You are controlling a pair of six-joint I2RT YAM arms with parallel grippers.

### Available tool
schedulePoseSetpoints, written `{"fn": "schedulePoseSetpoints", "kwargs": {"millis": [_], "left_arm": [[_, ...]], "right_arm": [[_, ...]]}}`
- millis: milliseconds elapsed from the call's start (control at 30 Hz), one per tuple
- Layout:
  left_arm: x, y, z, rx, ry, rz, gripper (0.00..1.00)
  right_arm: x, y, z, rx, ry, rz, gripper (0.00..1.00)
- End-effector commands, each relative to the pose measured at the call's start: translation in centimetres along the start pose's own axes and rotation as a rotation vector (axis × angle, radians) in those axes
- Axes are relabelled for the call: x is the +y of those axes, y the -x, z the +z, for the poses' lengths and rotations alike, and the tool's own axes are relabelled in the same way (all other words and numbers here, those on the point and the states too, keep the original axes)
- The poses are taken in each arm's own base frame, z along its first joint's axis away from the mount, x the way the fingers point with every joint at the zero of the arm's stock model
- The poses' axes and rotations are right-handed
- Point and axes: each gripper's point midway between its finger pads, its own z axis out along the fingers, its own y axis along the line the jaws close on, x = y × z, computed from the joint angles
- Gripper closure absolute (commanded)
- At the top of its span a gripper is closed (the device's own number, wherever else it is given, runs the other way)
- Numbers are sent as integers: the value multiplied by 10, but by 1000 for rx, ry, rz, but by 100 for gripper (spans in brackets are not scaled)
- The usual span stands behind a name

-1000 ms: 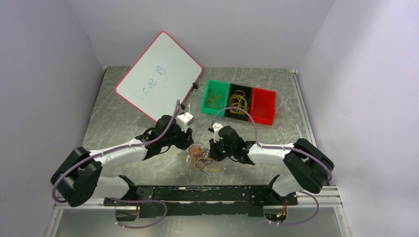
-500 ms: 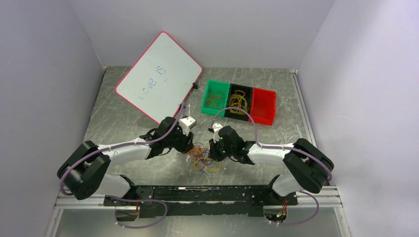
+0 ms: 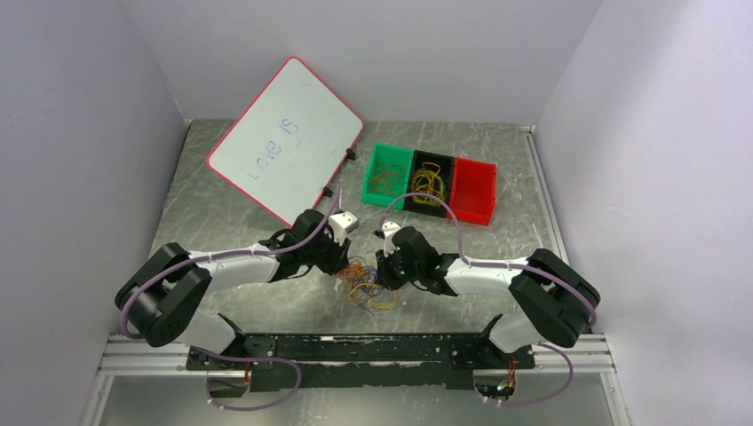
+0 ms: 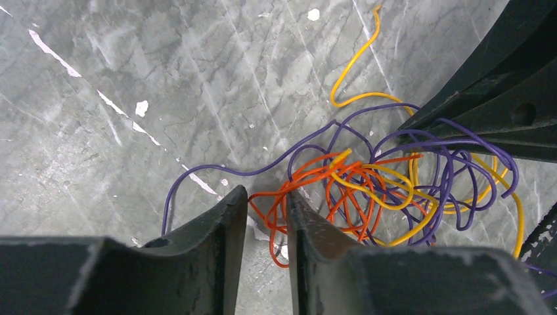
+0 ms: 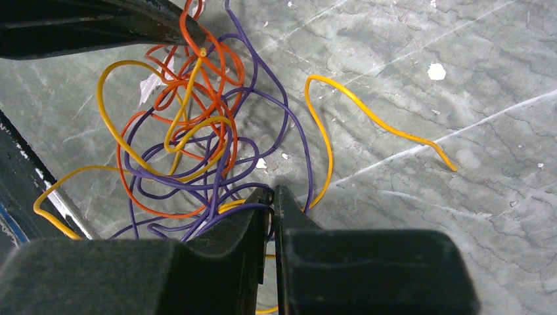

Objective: Untangle the cables

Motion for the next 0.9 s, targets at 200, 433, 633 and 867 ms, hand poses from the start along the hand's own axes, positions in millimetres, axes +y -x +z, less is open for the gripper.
{"fn": "schedulePoseSetpoints", "kwargs": {"millis": [200,433,633,867], "left_arm": [[6,19,-2,-63,49,-4,88],[20,36,-27,-149,169,-62,93],[27,48,-52,-226,234,-98,93],[30,62,-77,-290,276,-106,93]], "right_arm": [[-2,-3,-1,16,-4,9,88],[-2,-3,-2,11,-10,11,88],[-3,-1,-4,3,-16,9,88],[2,11,-11,-17,-5,-22,79]]}}
